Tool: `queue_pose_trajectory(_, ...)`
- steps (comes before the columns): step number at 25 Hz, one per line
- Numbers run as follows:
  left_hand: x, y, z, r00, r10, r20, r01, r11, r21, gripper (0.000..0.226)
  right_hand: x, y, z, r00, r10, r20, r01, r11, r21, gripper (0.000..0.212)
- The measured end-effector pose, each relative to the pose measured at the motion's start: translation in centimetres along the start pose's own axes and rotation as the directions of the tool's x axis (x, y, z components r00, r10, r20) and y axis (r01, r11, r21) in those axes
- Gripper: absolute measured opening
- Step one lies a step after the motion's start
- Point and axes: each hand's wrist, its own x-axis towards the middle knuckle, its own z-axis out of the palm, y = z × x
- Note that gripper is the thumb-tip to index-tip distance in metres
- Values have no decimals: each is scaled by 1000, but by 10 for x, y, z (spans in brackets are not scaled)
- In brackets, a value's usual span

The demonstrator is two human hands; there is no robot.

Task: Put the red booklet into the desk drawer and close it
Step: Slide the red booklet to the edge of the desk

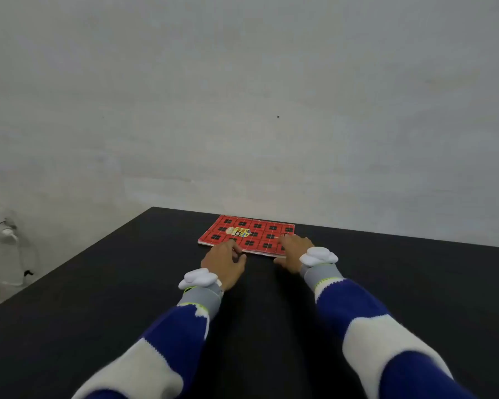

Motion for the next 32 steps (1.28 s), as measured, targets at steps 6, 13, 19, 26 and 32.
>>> queue_pose_trajectory(6,7,-5,11,999,-21,35,21,1000,-6,17,14,5,12,997,63,47,-67,994,84,55)
queue_pose_trajectory(13,11,-1,20,1000,-10,22,11,999,-33,17,27,10,13,998,37,44,-43,986,159,40)
queue_pose_trajectory(19,9,3,23,997,-62,34,64,995,-73,15,23,7,8,997,-59,56,61,998,-30,35)
queue_pose_trajectory(26,10,11,28,969,-203,140,226,957,-180,21,21,-13,16,986,-150,76,166,942,-293,27)
queue_pose_trajectory(32,16,20,29,870,-383,312,493,714,-498,23,17,-12,16,989,-145,4,139,938,-317,28)
